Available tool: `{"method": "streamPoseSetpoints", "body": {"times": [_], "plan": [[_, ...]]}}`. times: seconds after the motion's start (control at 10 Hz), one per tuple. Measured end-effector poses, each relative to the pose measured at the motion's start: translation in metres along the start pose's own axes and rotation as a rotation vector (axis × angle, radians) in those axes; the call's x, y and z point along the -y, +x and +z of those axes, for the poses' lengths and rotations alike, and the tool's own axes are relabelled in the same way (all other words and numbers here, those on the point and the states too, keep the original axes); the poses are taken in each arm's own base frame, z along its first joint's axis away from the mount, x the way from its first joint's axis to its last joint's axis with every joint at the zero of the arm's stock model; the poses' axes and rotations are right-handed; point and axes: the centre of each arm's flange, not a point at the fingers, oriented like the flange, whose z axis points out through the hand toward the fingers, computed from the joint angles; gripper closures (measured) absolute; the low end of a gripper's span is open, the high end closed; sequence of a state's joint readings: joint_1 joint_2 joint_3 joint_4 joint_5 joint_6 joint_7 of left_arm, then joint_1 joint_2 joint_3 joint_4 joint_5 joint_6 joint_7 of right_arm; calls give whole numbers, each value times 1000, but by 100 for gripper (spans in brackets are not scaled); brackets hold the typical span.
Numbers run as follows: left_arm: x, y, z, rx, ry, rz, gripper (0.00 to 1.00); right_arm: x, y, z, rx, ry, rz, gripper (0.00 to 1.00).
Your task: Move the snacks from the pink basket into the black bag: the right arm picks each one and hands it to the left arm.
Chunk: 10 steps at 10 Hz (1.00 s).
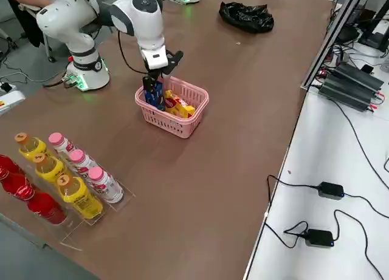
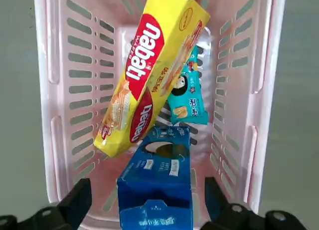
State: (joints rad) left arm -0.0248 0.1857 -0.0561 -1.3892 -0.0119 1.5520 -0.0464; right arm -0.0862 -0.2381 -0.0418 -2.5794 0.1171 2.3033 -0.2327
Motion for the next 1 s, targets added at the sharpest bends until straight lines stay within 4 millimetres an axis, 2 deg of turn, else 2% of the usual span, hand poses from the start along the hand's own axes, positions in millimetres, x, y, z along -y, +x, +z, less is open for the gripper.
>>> {"method": "streamPoseSetpoints", "body": {"times": [0.3,0.7,1.0], "plan": [[0,0,0,0,0,0,0,0,-1,3,-7,-3,-7,0],[0,0,0,1,0,0,0,-2,-12,21,-18,-11,-11,0],[0,0,1,1,0,0,0,-2,-12,23,-21,-12,-16,0]]}}
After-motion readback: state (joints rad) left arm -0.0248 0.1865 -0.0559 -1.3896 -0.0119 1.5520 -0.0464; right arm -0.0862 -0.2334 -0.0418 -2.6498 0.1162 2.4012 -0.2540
